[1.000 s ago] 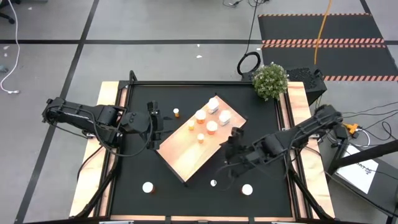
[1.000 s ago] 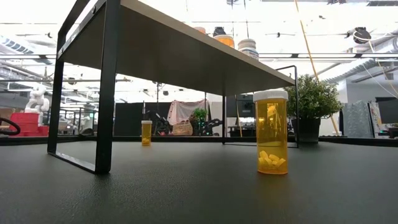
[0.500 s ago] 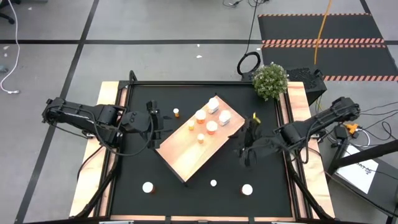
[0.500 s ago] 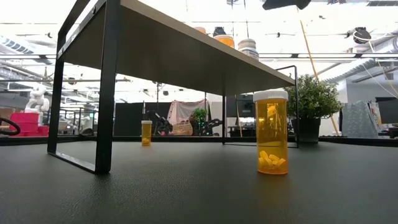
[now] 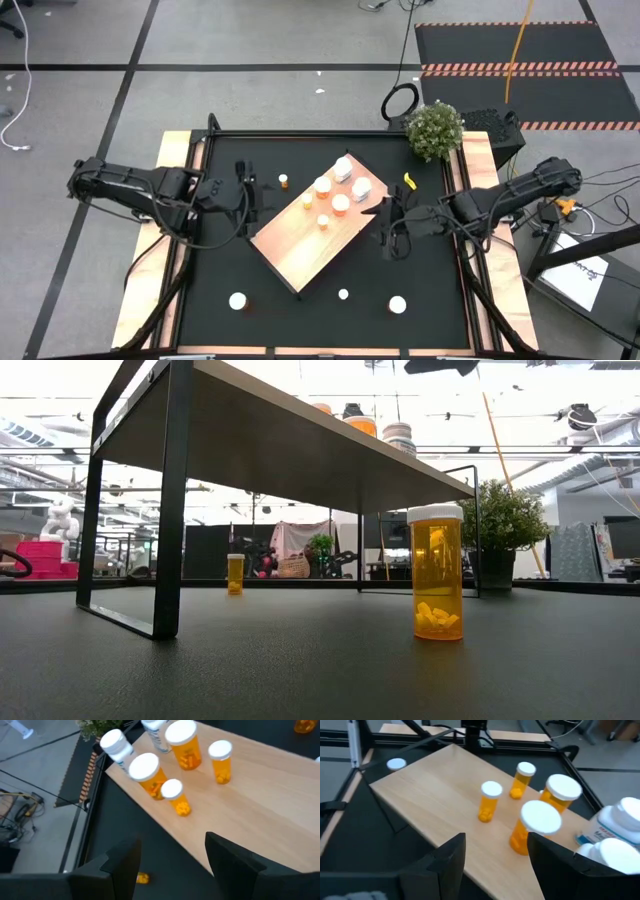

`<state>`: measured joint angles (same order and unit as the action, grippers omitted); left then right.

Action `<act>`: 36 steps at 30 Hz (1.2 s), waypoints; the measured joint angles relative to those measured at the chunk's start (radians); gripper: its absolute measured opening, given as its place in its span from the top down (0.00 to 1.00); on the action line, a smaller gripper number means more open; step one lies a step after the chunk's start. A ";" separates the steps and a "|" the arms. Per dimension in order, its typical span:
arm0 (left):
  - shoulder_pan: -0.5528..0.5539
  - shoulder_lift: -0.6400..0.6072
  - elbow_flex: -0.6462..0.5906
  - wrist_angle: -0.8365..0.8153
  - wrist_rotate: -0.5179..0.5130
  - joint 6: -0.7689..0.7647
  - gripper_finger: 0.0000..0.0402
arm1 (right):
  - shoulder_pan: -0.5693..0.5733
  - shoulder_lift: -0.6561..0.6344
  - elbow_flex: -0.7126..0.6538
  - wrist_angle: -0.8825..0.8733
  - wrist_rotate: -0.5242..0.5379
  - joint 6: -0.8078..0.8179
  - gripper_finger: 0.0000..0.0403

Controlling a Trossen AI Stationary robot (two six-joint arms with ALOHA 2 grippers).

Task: Pick and place medicine bottles onto shelf by color
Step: Put the small orange pill bottle on the shelf

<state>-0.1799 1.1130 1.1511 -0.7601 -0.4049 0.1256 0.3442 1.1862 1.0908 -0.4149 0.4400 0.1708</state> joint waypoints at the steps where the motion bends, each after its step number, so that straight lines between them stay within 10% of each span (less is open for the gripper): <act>1: 0.008 0.000 0.000 0.000 0.000 0.011 0.44 | -0.007 0.000 0.000 0.000 0.000 -0.001 0.48; 36: 0.001 0.000 0.000 -0.165 0.037 -0.033 0.44 | 0.007 0.005 0.000 0.038 0.006 0.185 0.48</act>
<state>-0.1789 1.1126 1.1511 -0.9252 -0.3681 0.0929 0.3508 1.1911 1.0908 -0.3766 0.4458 0.3561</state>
